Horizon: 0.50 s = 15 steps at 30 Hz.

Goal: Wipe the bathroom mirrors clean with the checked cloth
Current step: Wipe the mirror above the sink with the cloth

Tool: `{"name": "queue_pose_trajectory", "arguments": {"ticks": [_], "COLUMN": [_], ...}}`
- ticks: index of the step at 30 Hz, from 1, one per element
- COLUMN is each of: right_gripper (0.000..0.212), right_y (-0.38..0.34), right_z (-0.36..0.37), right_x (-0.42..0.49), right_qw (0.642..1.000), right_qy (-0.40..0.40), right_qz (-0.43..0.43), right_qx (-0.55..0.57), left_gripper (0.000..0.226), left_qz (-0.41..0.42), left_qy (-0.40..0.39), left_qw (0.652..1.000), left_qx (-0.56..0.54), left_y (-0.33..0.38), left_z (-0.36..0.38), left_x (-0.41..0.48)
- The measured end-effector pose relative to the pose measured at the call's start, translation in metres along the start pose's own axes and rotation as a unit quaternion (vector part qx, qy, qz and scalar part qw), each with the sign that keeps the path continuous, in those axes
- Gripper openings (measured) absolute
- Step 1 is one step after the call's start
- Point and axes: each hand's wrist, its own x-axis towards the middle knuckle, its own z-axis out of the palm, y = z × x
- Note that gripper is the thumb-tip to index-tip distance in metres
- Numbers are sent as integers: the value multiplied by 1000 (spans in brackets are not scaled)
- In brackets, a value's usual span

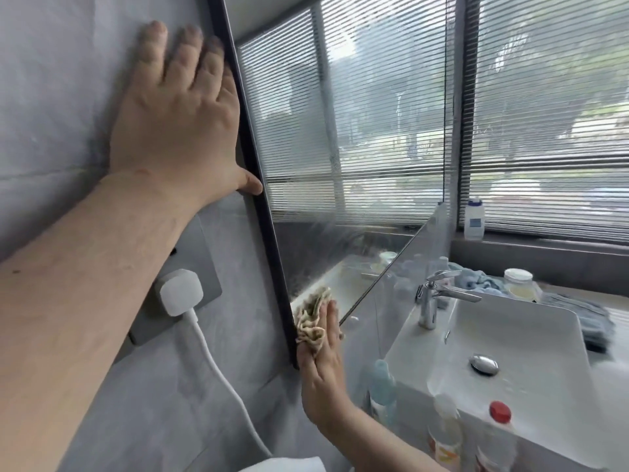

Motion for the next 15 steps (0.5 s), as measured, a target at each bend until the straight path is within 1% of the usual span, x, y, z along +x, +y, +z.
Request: {"name": "queue_pose_trajectory", "arguments": {"ticks": [2,4,9,12,15], "right_gripper": [62,60,65,65,63], "right_y": [-8,-17,-52,-85,-106], "right_z": [0,-1,-2,-10,-15], "right_x": [-5,-4,37,76,91], "right_qw": [999,998,991,989,991], "right_qy": [-12,-17,17,7,-5], "right_qz": [-23,-29,-86,-81,-74], "right_qx": [-32,-46,-99,-124,-112], "left_gripper": [136,136,132,125,121], "left_qz": [2,5,9,18,20], "left_qy": [-7,-18,-37,-42,-38], "left_qw": [1000,1000,999,999,999], "left_qx": [1,0,-1,-3,-11], "left_y": [0,0,-1,-2,-3], "left_z": [-1,-3,-8,-9,-10], "left_x": [0,0,-3,-3,-4]}}
